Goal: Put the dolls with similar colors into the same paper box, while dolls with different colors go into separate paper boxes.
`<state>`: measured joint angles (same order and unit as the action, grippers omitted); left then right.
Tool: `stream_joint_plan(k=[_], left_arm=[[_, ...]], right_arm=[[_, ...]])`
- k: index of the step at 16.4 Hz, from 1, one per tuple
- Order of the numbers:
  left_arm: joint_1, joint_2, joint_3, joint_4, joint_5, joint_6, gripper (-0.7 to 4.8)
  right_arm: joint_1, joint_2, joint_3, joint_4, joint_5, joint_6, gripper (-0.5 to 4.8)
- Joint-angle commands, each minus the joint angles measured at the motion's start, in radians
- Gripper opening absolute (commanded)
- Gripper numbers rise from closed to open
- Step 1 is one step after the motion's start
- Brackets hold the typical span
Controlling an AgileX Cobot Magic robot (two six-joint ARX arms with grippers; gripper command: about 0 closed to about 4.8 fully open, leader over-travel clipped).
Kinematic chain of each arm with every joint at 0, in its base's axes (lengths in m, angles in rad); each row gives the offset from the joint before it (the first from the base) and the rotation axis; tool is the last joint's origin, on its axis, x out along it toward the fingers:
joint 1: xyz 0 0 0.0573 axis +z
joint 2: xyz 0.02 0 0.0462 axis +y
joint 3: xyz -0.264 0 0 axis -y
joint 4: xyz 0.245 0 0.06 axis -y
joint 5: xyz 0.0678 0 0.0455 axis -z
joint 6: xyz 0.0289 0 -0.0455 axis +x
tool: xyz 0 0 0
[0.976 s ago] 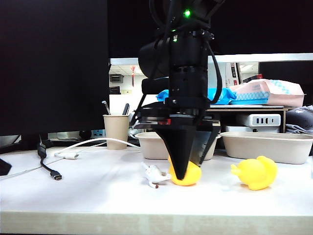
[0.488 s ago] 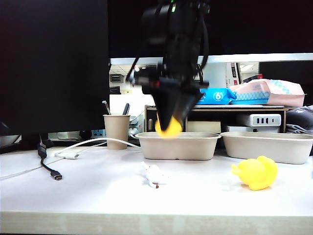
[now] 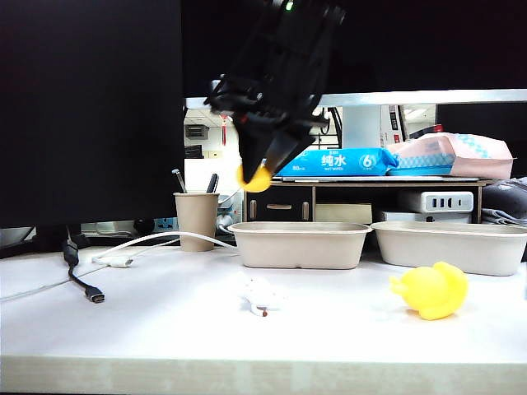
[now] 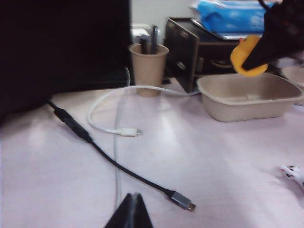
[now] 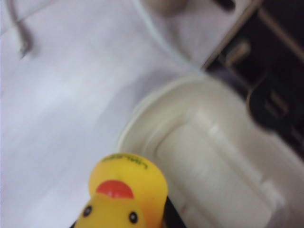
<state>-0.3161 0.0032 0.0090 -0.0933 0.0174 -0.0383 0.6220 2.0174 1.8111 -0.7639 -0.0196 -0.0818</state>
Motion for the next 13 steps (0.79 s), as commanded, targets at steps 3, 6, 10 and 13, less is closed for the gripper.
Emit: stream_joint_plan(k=[3, 6, 10, 13], left_arm=[[-0.002, 0.000, 0.000, 0.002, 0.006, 0.004, -0.05], [-0.002, 0.000, 0.000, 0.001, 0.006, 0.004, -0.05], [-0.002, 0.000, 0.000, 0.002, 0.006, 0.004, -0.05], [-0.002, 0.000, 0.000, 0.002, 0.006, 0.004, -0.05]], right_arm=[[-0.025, 0.077, 0.016, 0.098, 0.051, -0.025, 1.48], [-0.042, 0.092, 0.014, 0.116, 0.051, -0.024, 1.49], [-0.044, 0.092, 0.015, 0.110, 0.043, -0.024, 2.44], [-0.044, 0.091, 0.018, 0.106, 0.044, -0.024, 3.38]])
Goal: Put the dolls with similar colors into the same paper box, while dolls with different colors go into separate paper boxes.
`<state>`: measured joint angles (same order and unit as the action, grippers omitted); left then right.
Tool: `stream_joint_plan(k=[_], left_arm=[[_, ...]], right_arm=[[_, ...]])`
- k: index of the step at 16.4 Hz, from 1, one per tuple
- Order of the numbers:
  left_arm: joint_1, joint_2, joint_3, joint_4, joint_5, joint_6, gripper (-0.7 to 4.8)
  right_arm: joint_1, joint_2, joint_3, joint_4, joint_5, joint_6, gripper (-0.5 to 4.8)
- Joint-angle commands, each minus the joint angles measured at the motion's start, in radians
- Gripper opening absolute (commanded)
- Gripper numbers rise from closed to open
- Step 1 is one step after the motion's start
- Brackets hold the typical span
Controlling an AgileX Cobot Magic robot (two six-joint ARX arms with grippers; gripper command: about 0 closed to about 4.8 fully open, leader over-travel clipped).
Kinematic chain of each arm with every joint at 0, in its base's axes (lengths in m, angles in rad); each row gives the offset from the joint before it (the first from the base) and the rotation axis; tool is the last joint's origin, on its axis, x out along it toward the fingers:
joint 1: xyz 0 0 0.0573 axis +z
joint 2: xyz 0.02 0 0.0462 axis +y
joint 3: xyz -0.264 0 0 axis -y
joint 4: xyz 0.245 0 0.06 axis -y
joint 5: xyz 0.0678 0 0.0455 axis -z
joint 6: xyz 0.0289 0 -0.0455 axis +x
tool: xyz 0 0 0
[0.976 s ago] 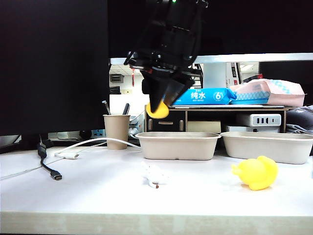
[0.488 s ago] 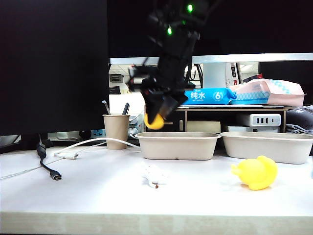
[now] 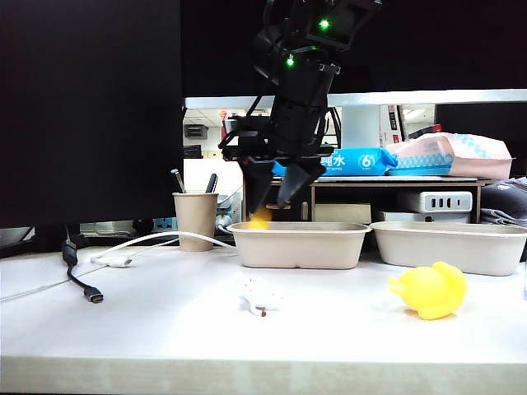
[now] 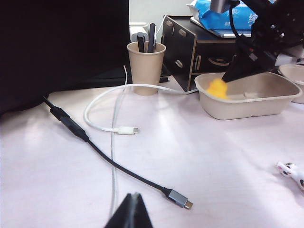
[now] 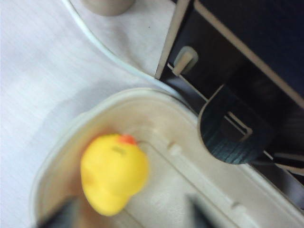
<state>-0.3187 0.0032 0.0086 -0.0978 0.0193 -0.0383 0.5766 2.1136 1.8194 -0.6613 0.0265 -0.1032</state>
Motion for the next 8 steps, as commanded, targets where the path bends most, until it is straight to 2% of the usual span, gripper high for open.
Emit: stream_joint_plan(k=[1, 3, 6, 7, 8], left_arm=[[0.000, 0.000, 0.001, 0.006, 0.004, 0.004, -0.05], [-0.012, 0.000, 0.000, 0.006, 0.002, 0.004, -0.05], [-0.124, 0.045, 0.000, 0.007, 0.001, 0.004, -0.05], [-0.166, 0.076, 0.000, 0.008, 0.001, 0.004, -0.05], [-0.209, 0.133, 0.001, 0.010, 0.004, 0.004, -0.05]], right_arm=[[0.001, -0.005, 0.021, -0.016, -0.001, -0.003, 3.38], [0.001, -0.006, 0.076, -0.121, 0.000, 0.000, 3.38], [0.002, -0.011, 0.177, -0.358, -0.010, 0.012, 3.38], [0.003, -0.014, 0.178, -0.404, -0.042, 0.028, 3.38], [0.003, -0.015, 0.177, -0.496, -0.126, 0.032, 3.38]])
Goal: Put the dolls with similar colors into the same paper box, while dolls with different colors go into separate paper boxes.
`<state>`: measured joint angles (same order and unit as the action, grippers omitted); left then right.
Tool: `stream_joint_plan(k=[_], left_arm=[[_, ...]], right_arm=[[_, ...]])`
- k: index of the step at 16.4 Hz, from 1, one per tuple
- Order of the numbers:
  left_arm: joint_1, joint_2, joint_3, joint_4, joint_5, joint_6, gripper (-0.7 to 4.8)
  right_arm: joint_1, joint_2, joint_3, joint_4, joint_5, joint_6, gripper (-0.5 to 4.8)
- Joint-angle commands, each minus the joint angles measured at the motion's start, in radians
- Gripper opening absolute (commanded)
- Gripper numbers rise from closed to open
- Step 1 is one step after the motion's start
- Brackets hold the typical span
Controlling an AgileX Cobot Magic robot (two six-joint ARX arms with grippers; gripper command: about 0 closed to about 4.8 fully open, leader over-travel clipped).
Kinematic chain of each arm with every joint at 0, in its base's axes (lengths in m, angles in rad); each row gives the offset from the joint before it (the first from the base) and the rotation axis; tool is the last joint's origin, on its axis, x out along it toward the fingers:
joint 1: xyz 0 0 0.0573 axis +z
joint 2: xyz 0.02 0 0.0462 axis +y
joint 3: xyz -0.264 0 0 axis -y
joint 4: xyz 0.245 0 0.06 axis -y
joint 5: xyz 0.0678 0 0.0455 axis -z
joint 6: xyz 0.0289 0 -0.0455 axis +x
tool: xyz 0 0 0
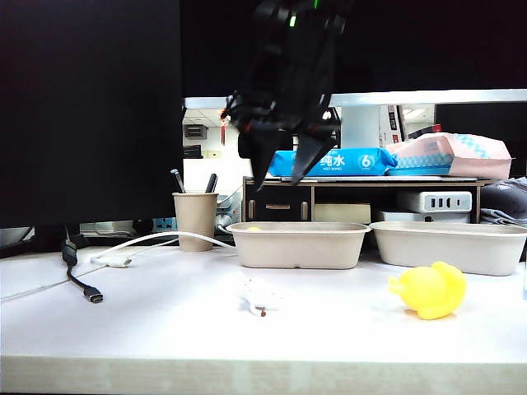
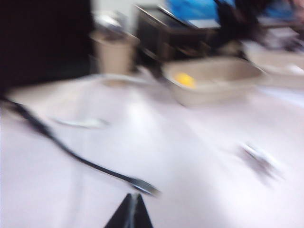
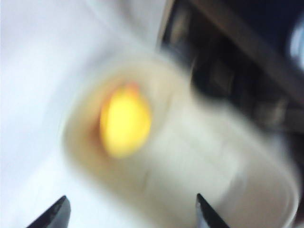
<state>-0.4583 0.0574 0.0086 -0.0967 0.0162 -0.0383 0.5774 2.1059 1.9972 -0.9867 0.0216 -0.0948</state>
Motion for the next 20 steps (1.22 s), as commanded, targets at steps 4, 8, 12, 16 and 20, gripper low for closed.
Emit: stream_joint_plan(k=[4, 8, 12, 16, 20], left_arm=[[-0.109, 0.235, 0.001, -0.008, 0.007, 0.004, -0.05], [-0.109, 0.241, 0.001, -0.014, 0.006, 0.004, -0.05], [-0.109, 0.241, 0.001, -0.014, 0.006, 0.004, -0.05], [-0.113, 0.240, 0.000, -0.014, 0.006, 0.004, -0.05], [-0.179, 0.240, 0.001, -0.014, 0.005, 0.004, -0.05]], right_arm=[[0.050, -0.008, -0.083, -0.247, -0.162, 0.064, 3.38], [0.158, -0.008, -0.134, -0.229, -0.151, 0.100, 3.38], [0.232, -0.007, -0.136, -0.207, -0.020, 0.156, 3.38], [0.243, -0.003, -0.162, -0.211, -0.016, 0.216, 3.38], [0.241, -0.003, -0.241, -0.214, -0.013, 0.255, 3.38]])
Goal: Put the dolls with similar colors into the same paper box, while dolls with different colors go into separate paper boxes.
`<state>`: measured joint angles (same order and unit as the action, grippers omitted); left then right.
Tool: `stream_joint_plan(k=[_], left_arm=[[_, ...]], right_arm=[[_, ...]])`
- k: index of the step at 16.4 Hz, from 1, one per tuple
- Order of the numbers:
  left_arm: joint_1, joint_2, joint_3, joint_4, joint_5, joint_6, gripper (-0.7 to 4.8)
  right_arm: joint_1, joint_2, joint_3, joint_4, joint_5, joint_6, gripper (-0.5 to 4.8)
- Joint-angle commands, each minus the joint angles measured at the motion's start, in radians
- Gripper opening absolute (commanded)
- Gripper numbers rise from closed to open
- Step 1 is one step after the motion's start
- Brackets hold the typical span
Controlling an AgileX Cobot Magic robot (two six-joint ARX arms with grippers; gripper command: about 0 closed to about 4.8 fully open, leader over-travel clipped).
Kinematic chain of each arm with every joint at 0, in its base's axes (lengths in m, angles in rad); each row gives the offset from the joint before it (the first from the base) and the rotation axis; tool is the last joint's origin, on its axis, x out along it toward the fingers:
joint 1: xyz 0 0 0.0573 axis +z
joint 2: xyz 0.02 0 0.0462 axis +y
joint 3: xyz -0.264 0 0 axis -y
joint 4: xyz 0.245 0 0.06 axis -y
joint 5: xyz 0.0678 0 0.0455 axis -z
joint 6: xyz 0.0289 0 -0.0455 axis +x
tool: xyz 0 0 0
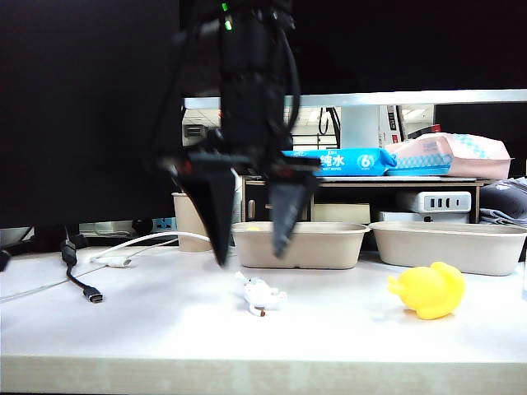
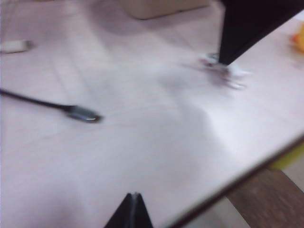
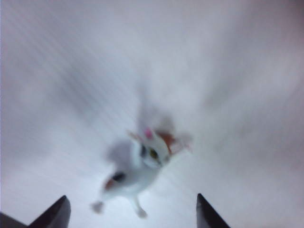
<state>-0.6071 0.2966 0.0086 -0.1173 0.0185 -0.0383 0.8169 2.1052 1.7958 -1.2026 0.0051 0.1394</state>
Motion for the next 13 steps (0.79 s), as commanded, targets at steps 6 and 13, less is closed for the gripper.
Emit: stream_joint_plan(k=[6, 13], left_arm=[[-0.046, 0.001, 0.001, 0.006, 0.004, 0.004, -0.05], [-0.046, 0.001, 0.001, 0.006, 0.004, 0.004, -0.05]], right_arm=[[0.003, -0.002, -0.058, 0.082, -0.004, 0.077, 3.37], [-0.003, -0.002, -0.076, 0.108, 0.027, 0.106, 3.23]])
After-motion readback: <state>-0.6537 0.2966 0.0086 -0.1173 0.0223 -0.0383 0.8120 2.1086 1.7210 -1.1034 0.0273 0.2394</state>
